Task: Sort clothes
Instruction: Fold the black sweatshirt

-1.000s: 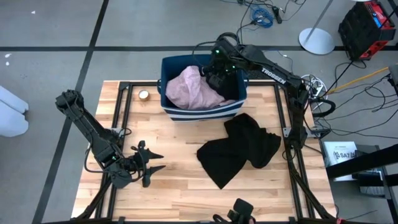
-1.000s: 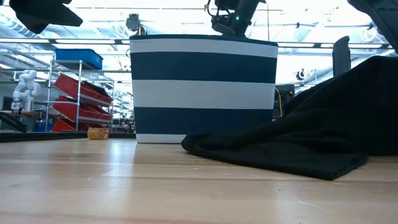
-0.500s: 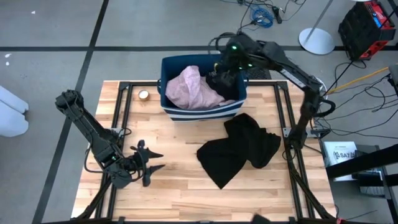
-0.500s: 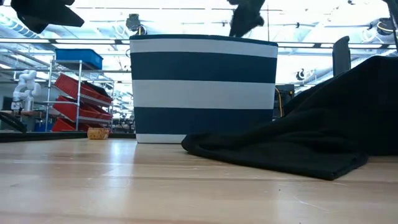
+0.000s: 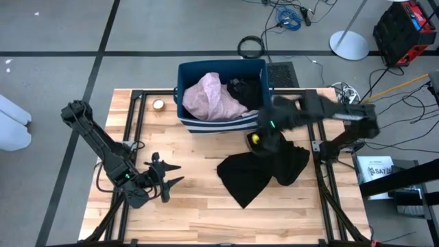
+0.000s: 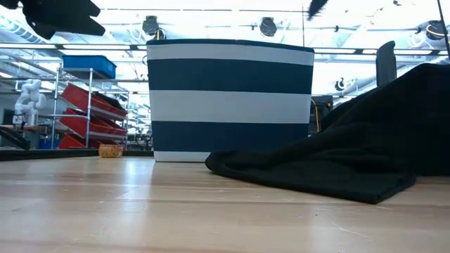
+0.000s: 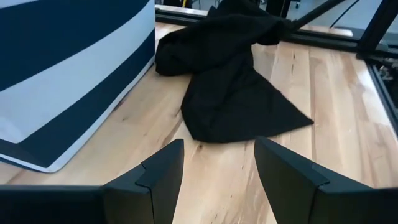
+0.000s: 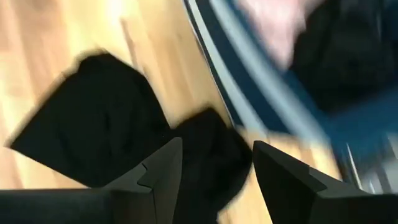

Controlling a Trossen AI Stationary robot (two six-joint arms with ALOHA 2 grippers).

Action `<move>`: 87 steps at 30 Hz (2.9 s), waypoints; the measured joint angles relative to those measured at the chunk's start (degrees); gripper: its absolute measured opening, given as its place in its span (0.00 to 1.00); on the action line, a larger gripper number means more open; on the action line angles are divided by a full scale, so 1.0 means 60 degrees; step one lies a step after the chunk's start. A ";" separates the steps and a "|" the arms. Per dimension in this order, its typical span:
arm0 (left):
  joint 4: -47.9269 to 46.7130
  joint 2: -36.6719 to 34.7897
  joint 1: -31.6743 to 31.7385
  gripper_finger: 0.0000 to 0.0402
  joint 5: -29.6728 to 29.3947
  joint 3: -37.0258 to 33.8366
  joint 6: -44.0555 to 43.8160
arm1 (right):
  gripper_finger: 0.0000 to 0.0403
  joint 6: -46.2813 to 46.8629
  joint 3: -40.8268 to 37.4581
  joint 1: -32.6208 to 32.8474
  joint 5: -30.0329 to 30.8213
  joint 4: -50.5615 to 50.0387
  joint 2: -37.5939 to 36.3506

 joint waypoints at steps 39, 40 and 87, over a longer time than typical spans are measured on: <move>0.0501 0.0672 0.1428 0.51 0.1180 0.0000 0.0565 | 0.44 0.5504 -0.7548 0.1762 -0.0256 0.1477 -0.4367; 0.0501 0.0672 0.1428 0.51 0.1219 0.0000 0.0567 | 0.44 0.5441 -0.7690 0.1757 -0.0402 0.1618 -0.4367; 0.4461 0.0671 0.1483 0.51 0.2044 0.0000 0.3987 | 0.00 -0.0815 -0.2511 0.4034 -0.0732 0.7664 -0.4340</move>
